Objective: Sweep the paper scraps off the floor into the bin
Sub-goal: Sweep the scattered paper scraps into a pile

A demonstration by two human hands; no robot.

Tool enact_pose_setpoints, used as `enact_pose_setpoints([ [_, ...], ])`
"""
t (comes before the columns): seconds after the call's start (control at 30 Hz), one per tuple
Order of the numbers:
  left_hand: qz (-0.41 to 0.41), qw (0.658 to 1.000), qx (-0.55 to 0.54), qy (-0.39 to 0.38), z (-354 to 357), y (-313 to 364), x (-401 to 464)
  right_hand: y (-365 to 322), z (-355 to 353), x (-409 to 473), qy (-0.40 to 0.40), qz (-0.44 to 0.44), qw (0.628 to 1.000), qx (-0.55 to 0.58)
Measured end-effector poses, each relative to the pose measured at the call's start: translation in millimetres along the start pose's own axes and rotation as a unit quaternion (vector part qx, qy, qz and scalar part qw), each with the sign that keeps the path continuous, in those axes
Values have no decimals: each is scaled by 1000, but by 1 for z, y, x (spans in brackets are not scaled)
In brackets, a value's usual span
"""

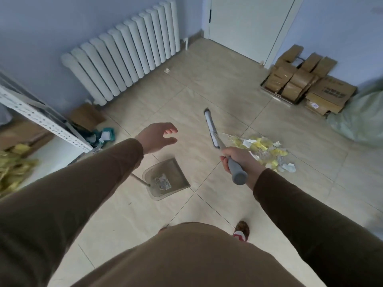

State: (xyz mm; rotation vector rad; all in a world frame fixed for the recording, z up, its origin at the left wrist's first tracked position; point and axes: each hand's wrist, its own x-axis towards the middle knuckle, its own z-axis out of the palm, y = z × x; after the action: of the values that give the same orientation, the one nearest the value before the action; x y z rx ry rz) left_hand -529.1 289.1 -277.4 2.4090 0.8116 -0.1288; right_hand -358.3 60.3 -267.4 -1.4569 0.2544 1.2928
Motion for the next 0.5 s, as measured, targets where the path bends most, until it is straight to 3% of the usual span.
enact_pose_setpoints([
  [0.2, 13, 998, 63, 23, -63, -86, -51, 45, 83, -3, 14, -4, 1000, -13],
  [0.5, -175, 984, -4, -35, -76, -190, -100, 73, 121, -19, 24, 14, 999, -26],
])
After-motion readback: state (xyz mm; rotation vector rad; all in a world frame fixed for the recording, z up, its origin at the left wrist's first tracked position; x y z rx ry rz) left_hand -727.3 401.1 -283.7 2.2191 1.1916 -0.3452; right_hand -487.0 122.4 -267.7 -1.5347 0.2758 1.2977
